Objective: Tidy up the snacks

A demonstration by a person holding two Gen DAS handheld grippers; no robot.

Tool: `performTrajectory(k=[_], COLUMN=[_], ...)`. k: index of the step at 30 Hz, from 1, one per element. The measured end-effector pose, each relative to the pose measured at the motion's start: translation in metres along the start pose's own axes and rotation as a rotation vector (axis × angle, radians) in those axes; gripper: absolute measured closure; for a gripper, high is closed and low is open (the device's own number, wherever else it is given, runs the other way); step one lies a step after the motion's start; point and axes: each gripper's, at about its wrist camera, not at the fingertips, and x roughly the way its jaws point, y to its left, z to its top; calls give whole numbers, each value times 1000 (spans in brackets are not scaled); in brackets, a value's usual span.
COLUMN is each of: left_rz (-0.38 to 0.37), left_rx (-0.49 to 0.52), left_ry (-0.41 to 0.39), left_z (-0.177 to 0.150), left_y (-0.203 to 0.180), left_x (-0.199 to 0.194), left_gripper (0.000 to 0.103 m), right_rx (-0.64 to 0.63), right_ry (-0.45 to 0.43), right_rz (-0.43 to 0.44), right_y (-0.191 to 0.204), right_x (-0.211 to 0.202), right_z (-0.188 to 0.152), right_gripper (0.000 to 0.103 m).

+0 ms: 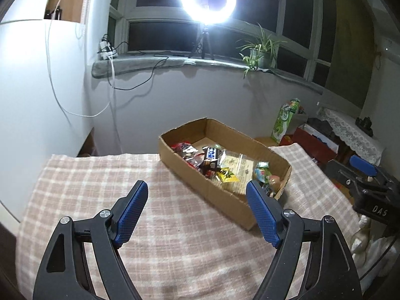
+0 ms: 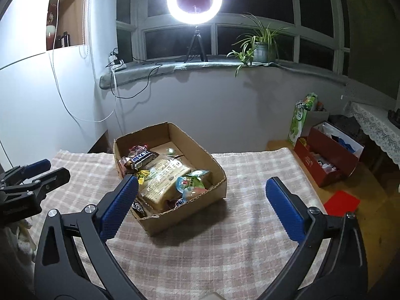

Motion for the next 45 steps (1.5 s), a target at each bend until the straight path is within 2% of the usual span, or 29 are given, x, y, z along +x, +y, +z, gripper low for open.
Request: performTrajectory(k=[4, 16, 45], left_rz=[30, 58, 62], left_rx=[7, 9, 6], left_ry=[4, 4, 15], left_z=[-1, -1, -5], left_y=[-2, -3, -3], left_x=[-3, -6, 0], left_gripper=[22, 22, 22], right_rx=[6, -12, -18], right_ry=[5, -1, 19], right_rz=[-5, -18, -17], right_y=[-1, 2, 3], right_x=[-1, -4, -1], right_z=[-2, -3, -13], right_gripper=[0, 0, 0])
